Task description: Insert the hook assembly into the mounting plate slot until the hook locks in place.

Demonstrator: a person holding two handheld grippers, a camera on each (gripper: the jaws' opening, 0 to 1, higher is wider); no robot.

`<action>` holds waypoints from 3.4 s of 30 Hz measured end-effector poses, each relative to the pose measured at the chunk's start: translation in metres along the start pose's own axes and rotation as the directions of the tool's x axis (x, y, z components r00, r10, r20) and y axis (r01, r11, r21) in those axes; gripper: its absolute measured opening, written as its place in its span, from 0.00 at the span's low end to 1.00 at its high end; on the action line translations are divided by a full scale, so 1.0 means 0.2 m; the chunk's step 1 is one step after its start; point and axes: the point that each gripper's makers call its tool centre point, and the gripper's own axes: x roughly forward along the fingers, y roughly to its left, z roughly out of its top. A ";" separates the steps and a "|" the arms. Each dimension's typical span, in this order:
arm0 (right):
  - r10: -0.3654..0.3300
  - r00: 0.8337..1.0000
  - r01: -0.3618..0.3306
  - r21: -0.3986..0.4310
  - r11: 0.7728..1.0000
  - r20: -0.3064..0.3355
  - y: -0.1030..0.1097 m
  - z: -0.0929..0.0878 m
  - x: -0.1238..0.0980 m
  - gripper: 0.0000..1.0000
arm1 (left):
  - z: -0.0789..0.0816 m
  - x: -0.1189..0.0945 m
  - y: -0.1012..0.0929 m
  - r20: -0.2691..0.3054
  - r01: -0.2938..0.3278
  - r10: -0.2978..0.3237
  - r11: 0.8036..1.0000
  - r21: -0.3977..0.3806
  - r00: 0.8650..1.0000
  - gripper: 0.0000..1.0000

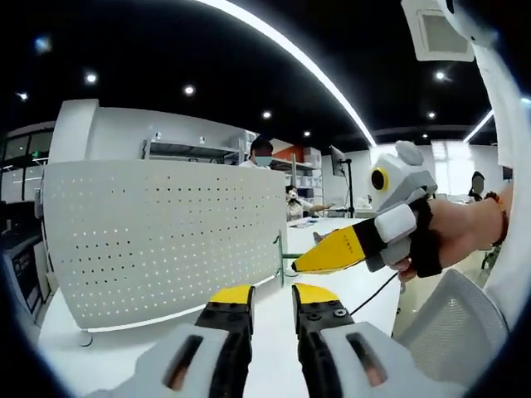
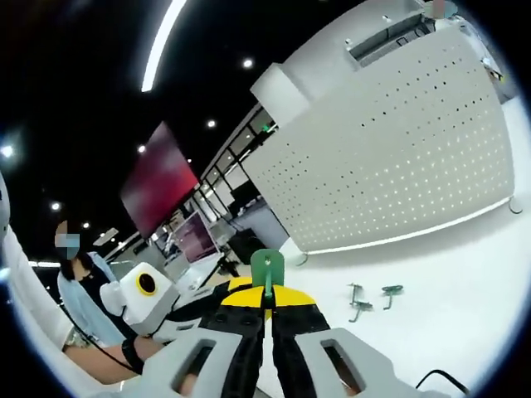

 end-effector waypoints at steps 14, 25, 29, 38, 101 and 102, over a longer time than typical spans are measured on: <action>-0.066 0.998 0.068 -0.087 0.994 0.024 -0.05 0.06 -0.01 0.00 | -0.01 -0.06 0.04 -0.039 -0.014 0.014 1.000 -0.001 0.999 0.38; -0.142 0.988 0.150 -0.140 0.979 0.065 -0.13 0.16 -0.02 0.00 | -0.02 -0.13 0.03 -0.065 -0.002 0.000 1.000 -0.028 0.998 0.55; -0.168 0.983 0.178 -0.165 0.970 0.072 -0.15 0.19 -0.02 0.00 | -0.04 -0.15 0.03 -0.075 -0.003 0.000 0.999 -0.041 0.997 0.69; -0.219 0.971 0.235 -0.234 0.943 0.091 -0.20 0.27 0.03 0.00 | -0.04 -0.20 0.04 -0.082 -0.012 0.005 0.997 -0.080 0.997 0.88; -0.411 0.873 0.485 -0.387 0.784 0.262 -0.51 0.91 0.31 0.00 | 0.01 -0.27 0.11 -0.045 -0.038 0.035 0.997 -0.062 0.998 0.99; -0.412 0.873 0.486 -0.385 0.785 0.263 -0.51 0.92 0.32 0.00 | 0.01 -0.27 0.11 -0.045 -0.039 0.036 0.997 -0.063 0.998 0.99</action>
